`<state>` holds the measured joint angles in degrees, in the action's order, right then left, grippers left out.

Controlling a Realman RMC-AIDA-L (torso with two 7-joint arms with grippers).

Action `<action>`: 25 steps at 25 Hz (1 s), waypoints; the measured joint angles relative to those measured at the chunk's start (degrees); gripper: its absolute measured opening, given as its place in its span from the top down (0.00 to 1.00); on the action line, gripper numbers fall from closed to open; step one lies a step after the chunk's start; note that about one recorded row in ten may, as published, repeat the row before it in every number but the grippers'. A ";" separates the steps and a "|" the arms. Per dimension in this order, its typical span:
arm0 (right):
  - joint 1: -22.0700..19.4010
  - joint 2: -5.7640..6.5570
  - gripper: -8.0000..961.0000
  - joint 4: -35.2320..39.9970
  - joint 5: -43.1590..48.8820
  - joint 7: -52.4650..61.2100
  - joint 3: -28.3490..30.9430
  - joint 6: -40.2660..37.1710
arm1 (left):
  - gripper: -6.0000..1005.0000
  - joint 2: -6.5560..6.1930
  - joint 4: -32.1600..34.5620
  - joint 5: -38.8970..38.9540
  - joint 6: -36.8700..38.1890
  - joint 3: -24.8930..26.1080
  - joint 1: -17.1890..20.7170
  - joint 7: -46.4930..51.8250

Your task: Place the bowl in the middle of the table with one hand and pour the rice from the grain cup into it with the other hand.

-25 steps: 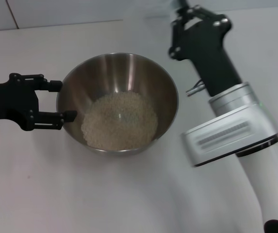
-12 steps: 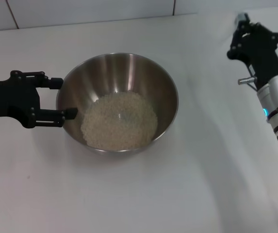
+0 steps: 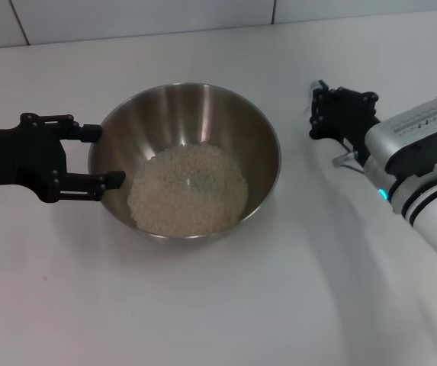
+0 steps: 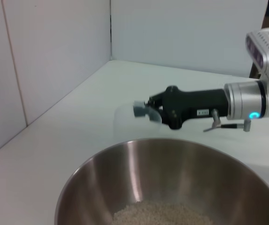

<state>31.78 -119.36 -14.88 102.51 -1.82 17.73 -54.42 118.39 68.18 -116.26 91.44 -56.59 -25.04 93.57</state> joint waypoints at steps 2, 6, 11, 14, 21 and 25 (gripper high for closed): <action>-0.17 -0.08 0.97 -0.20 0.06 0.04 -1.26 0.24 | 0.21 0.00 0.00 0.00 0.00 0.00 0.00 0.00; -1.10 -0.26 0.97 -0.82 0.06 -0.18 -1.91 0.22 | 0.21 0.00 -0.14 0.00 -0.10 -0.01 -0.01 0.00; -3.25 -0.26 0.97 -2.12 0.06 -0.32 -1.90 -0.40 | 0.21 0.00 -0.16 0.00 -0.22 0.00 -0.01 0.06; -4.30 -0.19 0.97 -2.57 0.06 -0.33 -1.90 -0.53 | 0.21 0.00 -0.16 0.00 -0.28 0.00 0.00 0.08; -10.14 0.23 0.65 -5.72 0.95 -0.44 -1.91 -4.91 | 0.21 -0.01 -0.16 0.00 -0.32 0.00 0.11 0.11; -18.15 0.56 0.39 -6.80 2.02 -0.44 -1.38 -21.14 | 0.21 0.00 -0.16 0.00 -0.32 -0.06 0.39 0.12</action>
<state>13.63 -118.80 -21.68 104.52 -2.25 16.36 -75.56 118.39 68.02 -116.27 91.12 -56.65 -24.66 93.68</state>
